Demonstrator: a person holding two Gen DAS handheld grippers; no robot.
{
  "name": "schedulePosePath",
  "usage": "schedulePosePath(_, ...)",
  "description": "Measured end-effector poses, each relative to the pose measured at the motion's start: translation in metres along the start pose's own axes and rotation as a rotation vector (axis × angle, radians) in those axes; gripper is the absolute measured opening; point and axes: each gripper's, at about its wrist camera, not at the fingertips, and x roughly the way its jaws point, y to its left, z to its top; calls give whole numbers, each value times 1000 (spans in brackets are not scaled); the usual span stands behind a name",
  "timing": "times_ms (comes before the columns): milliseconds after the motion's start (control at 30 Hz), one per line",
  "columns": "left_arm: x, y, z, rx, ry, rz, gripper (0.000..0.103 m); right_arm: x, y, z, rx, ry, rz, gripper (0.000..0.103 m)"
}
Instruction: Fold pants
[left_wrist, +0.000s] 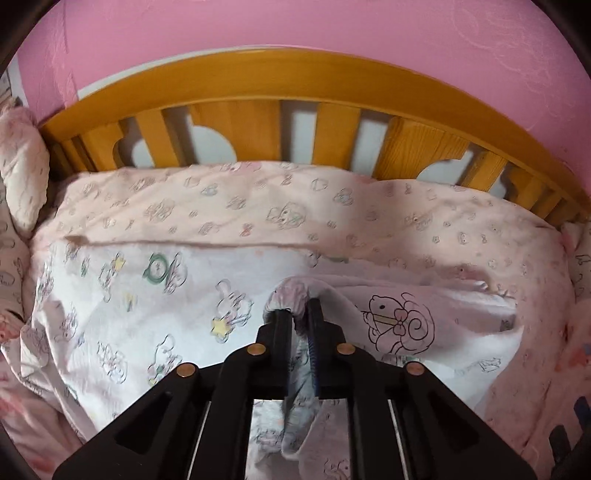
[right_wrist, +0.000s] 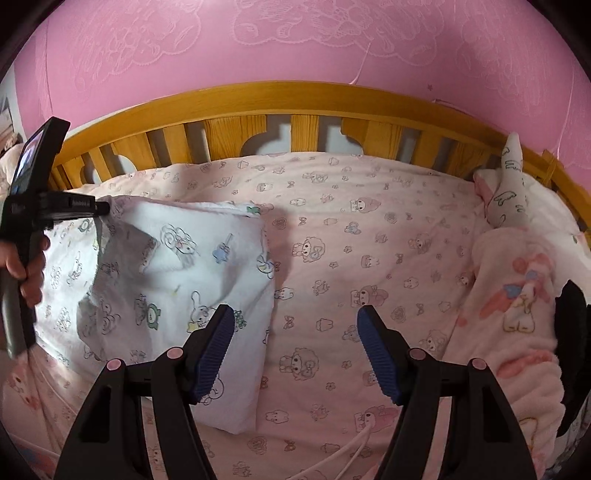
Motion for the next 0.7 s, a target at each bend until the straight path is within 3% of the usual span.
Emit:
schedulePosePath(67, -12, 8, -13, 7, -20, -3, 16, 1, -1, 0, 8, 4, 3, 71)
schedulePosePath(167, -32, 17, -34, 49, -82, 125, 51, 5, 0, 0, 17, 16, 8, 71)
schedulePosePath(267, -59, 31, -50, 74, -171, 191, 57, 4, 5, -1, -1, 12, 0, 71)
schedulePosePath(433, -106, 66, -62, -8, -251, 151, 67, -6, 12, 0, -28, -29, -24, 71)
schedulePosePath(567, -145, 86, -76, -40, -345, 215, 86, -12, 14, 0, -23, -53, -13, 71)
schedulePosePath(633, -154, 95, -81, -50, -365, 249, 100, -11, 17, -2, -24, -53, -24, 74)
schedulePosePath(700, -153, 107, -86, -59, -356, 254, 103, -6, 19, -4, -28, -53, -32, 79)
